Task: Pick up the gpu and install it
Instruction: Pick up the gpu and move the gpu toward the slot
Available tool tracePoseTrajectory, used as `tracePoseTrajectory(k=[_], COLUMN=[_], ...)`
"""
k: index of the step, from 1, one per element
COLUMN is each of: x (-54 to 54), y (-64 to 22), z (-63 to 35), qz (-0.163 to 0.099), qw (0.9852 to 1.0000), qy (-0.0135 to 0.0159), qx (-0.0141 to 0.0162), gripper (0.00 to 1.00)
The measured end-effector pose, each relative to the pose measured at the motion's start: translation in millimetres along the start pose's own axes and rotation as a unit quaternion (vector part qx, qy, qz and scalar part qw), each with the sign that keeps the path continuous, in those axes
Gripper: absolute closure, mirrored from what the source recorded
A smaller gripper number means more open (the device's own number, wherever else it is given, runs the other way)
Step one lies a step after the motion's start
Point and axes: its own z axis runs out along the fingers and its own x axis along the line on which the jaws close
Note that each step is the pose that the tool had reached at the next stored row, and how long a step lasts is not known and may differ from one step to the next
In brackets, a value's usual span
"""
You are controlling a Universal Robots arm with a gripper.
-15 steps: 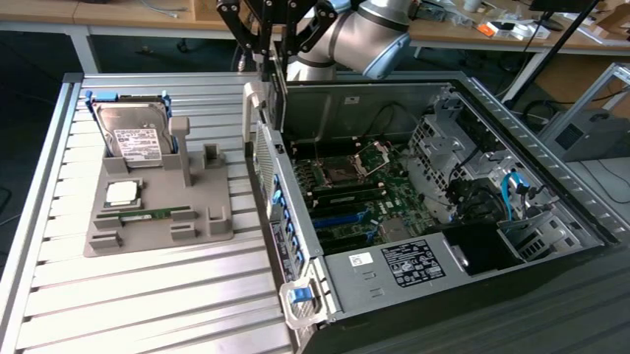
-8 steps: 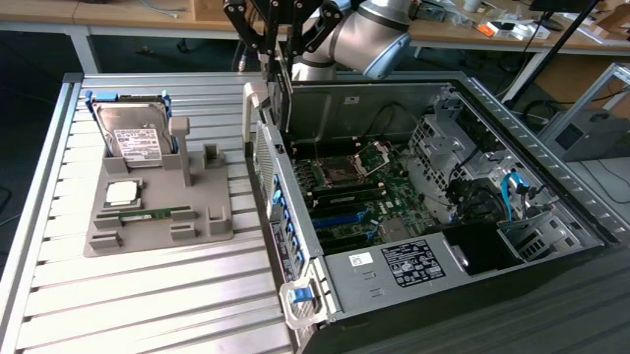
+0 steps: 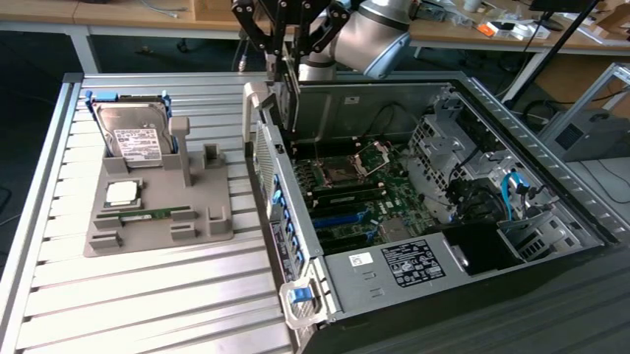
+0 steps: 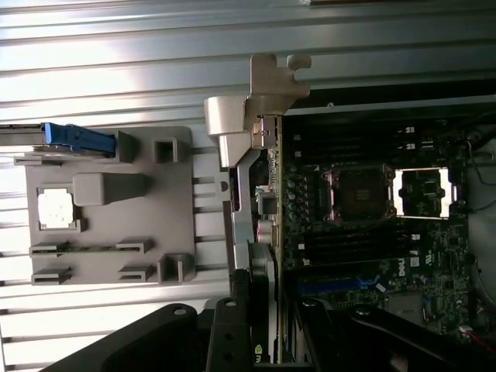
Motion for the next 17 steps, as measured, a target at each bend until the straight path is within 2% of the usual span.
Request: tracePoseTrajectory(k=[17], x=[-15.2], y=[1.1], z=[0.4], qz=[0.000], qw=[1.0000], qy=[-0.0002], qx=[0.0018], gripper=[0.73])
